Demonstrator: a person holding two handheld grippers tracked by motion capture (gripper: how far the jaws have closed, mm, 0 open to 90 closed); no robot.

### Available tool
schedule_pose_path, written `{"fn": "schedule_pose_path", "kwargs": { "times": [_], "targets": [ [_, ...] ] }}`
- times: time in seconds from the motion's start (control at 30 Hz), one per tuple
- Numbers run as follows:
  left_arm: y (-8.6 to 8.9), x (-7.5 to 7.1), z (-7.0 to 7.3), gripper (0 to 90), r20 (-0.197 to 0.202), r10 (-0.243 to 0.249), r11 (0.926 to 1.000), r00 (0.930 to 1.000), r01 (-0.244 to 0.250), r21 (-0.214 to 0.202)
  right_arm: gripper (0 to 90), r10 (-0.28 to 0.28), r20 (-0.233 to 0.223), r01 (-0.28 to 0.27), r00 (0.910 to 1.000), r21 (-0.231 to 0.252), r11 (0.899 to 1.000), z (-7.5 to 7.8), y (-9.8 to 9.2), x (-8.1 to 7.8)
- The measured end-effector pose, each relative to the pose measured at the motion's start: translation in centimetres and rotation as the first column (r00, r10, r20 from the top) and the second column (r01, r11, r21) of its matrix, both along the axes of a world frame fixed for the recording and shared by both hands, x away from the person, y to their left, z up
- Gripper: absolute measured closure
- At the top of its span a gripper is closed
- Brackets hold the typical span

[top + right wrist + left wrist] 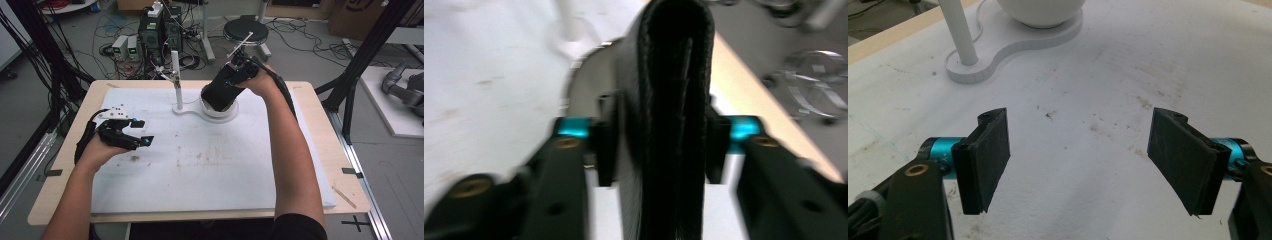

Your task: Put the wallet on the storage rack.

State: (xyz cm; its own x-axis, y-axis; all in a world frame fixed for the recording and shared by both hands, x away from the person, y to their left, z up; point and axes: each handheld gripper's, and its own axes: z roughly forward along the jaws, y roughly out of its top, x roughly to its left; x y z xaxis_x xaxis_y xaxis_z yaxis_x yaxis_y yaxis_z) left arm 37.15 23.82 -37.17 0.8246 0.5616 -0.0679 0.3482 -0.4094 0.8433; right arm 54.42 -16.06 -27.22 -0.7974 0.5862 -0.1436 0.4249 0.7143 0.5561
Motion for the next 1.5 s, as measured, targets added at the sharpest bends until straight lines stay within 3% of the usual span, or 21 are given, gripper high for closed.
{"fn": "schedule_pose_path", "kwargs": {
  "times": [0.1,0.13,0.17,0.2,0.37,0.43,0.53,0.67,0.9,0.93,1.03,1.07,1.13,1.27,1.3,1.37,1.47,1.5],
  "targets": [
    [-0.1,0.0,-0.1,25.0,-0.005,-0.002,0.9999,1.0,0.002,0.014,46.6,-0.035,0.031,0.035,0.9989,0.011,0.999,0.0,-0.3,0.0],
    [-0.2,0.0,-0.2,25.0,-0.004,-0.004,0.9999,1.0,0.005,0.01,41.9,-0.075,0.071,0.073,0.9947,0.022,0.997,0.1,-0.8,0.0],
    [-0.2,0.0,-0.2,25.0,-0.004,-0.004,0.9999,1.0,0.005,0.01,41.9,-0.075,0.071,0.073,0.9947,0.022,0.997,0.1,-0.8,0.0],
    [-0.2,0.0,-0.1,25.0,-0.003,-0.003,1.0,1.0,0.003,0.006,38.8,-0.125,0.087,0.122,0.9883,0.035,0.992,0.2,-1.3,0.0],
    [-0.2,0.0,-0.1,25.0,-0.004,0.001,1.0,1.0,-0.001,0.008,38.0,-0.188,0.117,0.182,0.9751,0.066,0.981,-0.1,-2.7,0.1],
    [-0.2,0.0,-0.2,25.0,-0.003,0.0,1.0,1.0,0.0,0.008,35.9,-0.254,0.131,0.246,0.9583,0.071,0.967,-0.9,-3.5,0.2],
    [-0.2,0.0,-0.1,25.0,-0.002,-0.001,1.0,1.0,0.001,0.008,35.0,-0.274,0.13,0.263,0.9531,0.093,0.96,-1.4,-3.9,0.2],
    [-0.3,0.1,-0.2,25.0,-0.008,0.008,1.0,0.9999,-0.008,0.001,29.8,-0.313,0.164,0.298,0.9353,0.11,0.948,-1.4,-4.3,-0.2],
    [-0.2,0.0,0.0,25.0,0.001,0.025,0.9997,0.9997,-0.025,-0.004,26.6,-0.304,0.17,0.282,0.9375,0.14,0.949,-0.6,-5.3,-1.7],
    [-0.1,0.0,0.1,25.0,0.006,0.031,0.9994,0.9995,-0.031,-0.016,25.7,-0.294,0.177,0.264,0.9393,0.175,0.949,-0.2,-5.9,-2.5],
    [0.1,-0.1,0.3,24.9,0.01,0.05,0.9986,0.9987,-0.05,-0.02,25.1,-0.282,0.176,0.245,0.9432,0.206,0.947,0.2,-6.5,-3.6],
    [0.2,-0.1,0.4,24.9,0.019,0.062,0.9978,0.9979,-0.061,-0.027,24.7,-0.268,0.168,0.226,0.9486,0.235,0.945,0.4,-7.0,-4.8],
    [0.2,-0.1,0.4,24.9,0.027,0.069,0.9972,0.9972,-0.068,-0.031,24.7,-0.263,0.178,0.216,0.9484,0.246,0.945,0.4,-7.3,-5.4],
    [0.3,-0.3,0.7,24.5,0.049,0.091,0.9947,0.9947,-0.089,-0.053,21.8,-0.238,0.191,0.175,0.9524,0.294,0.94,0.7,-8.7,-8.4],
    [0.3,-0.3,0.6,24.5,0.054,0.094,0.9938,0.9941,-0.091,-0.064,21.8,-0.238,0.191,0.175,0.9524,0.294,0.94,0.7,-8.7,-8.4],
    [0.2,-0.3,0.6,24.4,0.048,0.103,0.9926,0.9935,-0.1,-0.069,21.5,-0.233,0.188,0.167,0.9542,0.313,0.935,0.9,-9.2,-9.5],
    [0.1,-0.2,0.5,24.4,0.05,0.103,0.9931,0.9935,-0.1,-0.061,21.5,-0.232,0.204,0.143,0.951,0.375,0.916,0.2,-10.2,-11.6],
    [0.1,-0.2,0.5,24.4,0.05,0.103,0.9931,0.9935,-0.1,-0.061,21.5,-0.232,0.204,0.143,0.951,0.375,0.916,0.2,-10.2,-11.6]
  ]
}}
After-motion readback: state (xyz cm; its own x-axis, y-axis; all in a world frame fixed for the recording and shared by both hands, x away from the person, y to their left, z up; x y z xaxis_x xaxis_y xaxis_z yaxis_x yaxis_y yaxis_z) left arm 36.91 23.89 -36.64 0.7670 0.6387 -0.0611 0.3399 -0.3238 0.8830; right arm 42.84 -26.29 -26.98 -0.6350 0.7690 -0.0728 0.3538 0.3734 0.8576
